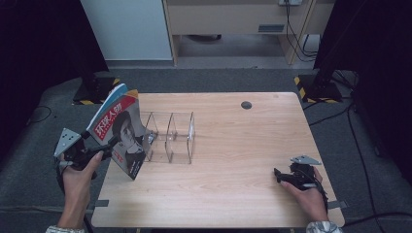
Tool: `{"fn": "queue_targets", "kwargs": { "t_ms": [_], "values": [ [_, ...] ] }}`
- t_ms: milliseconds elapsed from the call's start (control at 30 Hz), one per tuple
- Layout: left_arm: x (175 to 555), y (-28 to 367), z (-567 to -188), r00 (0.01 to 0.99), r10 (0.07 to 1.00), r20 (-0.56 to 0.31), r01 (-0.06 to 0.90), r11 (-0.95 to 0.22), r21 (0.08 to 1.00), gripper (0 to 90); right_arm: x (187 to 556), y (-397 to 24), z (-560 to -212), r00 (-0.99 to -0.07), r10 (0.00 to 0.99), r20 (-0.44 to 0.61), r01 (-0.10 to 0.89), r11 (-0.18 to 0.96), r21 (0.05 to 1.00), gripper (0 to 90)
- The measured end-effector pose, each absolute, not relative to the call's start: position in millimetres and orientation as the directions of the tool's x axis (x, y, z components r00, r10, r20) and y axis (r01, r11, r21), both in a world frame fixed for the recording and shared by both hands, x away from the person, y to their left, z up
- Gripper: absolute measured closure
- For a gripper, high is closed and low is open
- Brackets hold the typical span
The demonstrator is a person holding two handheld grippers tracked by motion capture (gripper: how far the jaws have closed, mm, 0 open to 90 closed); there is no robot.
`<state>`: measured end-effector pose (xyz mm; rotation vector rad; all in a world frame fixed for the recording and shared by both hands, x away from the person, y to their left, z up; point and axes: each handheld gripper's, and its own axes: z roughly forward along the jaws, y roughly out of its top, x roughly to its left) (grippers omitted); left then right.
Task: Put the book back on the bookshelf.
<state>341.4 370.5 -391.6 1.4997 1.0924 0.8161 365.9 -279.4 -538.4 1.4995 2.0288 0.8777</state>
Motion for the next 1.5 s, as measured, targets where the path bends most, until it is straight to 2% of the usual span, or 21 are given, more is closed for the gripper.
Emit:
{"fn": "queue_targets", "kwargs": {
  "t_ms": [300, 700, 1500],
  "values": [
    [328.0, 378.0, -401.0, 0.317, 0.947, -0.058, 0.243, -0.022, 0.97, 1.4, 364.1, -278.3, -538.2, -0.292, 0.956, 0.008, 0.661, 0.196, 0.724, 11.9],
    [312.7, 359.0, -413.6, 0.35, 0.936, 0.03, 0.274, -0.133, 0.953, 1.8, 364.0, -278.4, -538.2, -0.295, 0.956, 0.007, 0.661, 0.198, 0.724, 11.8],
    [287.7, 341.7, -439.0, 0.381, 0.924, 0.037, 0.321, -0.17, 0.932, 3.1, 362.2, -277.4, -538.3, -0.299, 0.954, 0.006, 0.659, 0.202, 0.725, 11.3]
  ]
}}
